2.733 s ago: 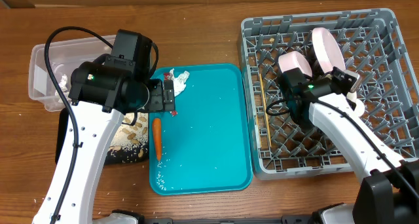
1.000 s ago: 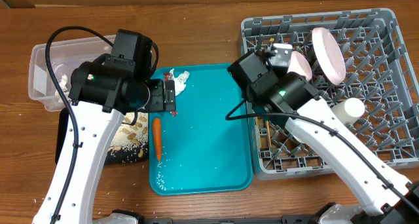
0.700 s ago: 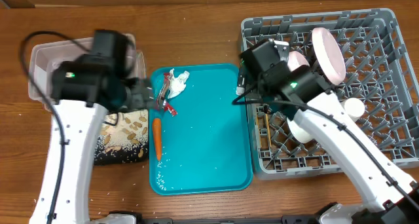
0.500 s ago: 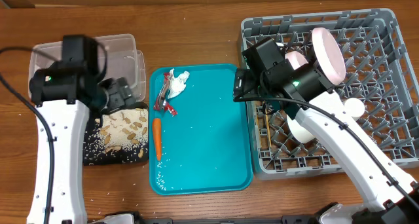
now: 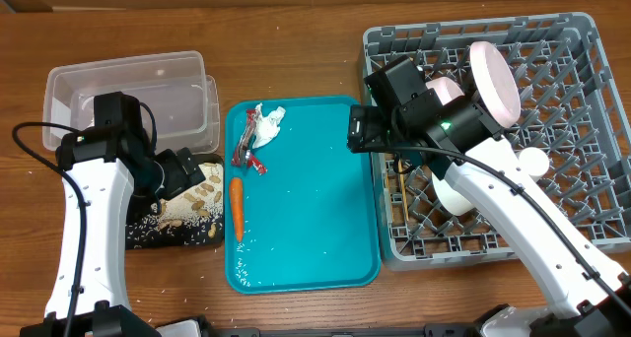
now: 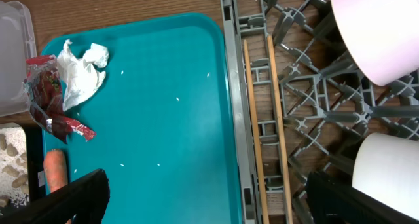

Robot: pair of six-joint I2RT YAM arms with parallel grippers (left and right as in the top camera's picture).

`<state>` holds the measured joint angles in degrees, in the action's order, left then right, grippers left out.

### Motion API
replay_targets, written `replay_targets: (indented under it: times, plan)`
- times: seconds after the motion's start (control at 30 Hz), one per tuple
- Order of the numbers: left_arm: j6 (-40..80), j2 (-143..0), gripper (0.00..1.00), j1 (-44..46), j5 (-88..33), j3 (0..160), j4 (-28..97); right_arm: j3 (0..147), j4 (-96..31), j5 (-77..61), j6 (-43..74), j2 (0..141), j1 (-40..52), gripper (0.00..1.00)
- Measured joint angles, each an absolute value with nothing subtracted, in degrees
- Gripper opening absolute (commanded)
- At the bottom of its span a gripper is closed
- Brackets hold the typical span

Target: Sort waste into correct bins and load items into the dishwasher

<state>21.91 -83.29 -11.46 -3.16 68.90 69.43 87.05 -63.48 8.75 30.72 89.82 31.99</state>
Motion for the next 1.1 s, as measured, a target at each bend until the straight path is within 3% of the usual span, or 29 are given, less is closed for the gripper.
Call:
replay_targets:
  times: [1.1]
  plan:
    - [16.2, -83.3, 1.00, -9.7, -7.6, 68.9, 67.1, 87.0, -63.0, 7.9, 30.6, 89.8, 32.0, 1.00]
